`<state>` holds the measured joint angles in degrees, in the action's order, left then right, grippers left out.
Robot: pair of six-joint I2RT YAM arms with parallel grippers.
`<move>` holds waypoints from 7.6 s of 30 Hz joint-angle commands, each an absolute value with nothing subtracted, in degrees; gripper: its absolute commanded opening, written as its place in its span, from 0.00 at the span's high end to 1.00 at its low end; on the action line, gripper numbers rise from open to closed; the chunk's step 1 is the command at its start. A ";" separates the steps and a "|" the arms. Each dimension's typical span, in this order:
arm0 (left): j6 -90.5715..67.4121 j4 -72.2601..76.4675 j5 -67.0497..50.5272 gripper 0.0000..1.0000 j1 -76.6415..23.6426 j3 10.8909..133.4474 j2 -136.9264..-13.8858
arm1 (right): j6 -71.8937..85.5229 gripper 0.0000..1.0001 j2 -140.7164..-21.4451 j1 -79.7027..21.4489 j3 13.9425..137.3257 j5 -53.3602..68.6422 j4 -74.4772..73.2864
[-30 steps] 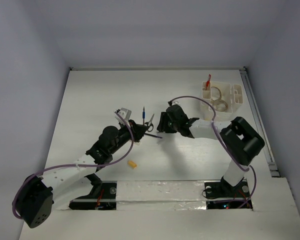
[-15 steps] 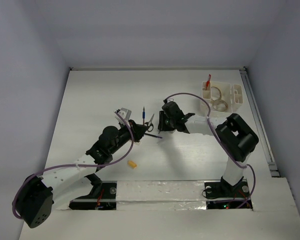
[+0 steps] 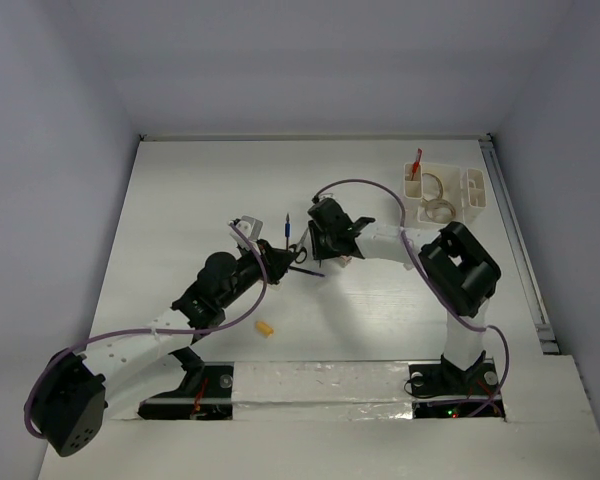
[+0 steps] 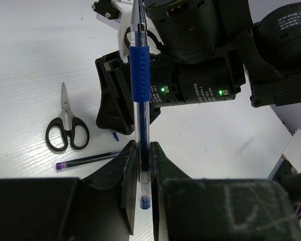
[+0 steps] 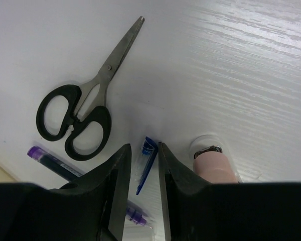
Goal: Sort the stationery into containers
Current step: Pick up the pen cap from the center of the board, then close the pen cap on the pen.
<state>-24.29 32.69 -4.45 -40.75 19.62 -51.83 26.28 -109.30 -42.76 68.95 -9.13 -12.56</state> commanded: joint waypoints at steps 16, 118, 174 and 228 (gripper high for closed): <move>-23.82 34.45 -3.17 1.00 -40.43 19.25 -49.57 | 22.94 0.81 -113.12 -45.62 71.37 -13.97 -20.04; -27.86 40.60 -13.01 1.00 -38.85 18.81 -53.17 | 26.72 1.00 -80.42 -50.71 51.50 -12.57 35.16; -32.25 43.24 -15.38 1.00 -37.79 21.61 -52.47 | 26.54 1.00 -79.37 -53.88 44.30 -13.62 42.45; -30.85 34.19 -13.89 1.00 -37.79 27.87 -52.04 | 36.92 0.65 -56.45 -54.42 31.29 -10.03 16.62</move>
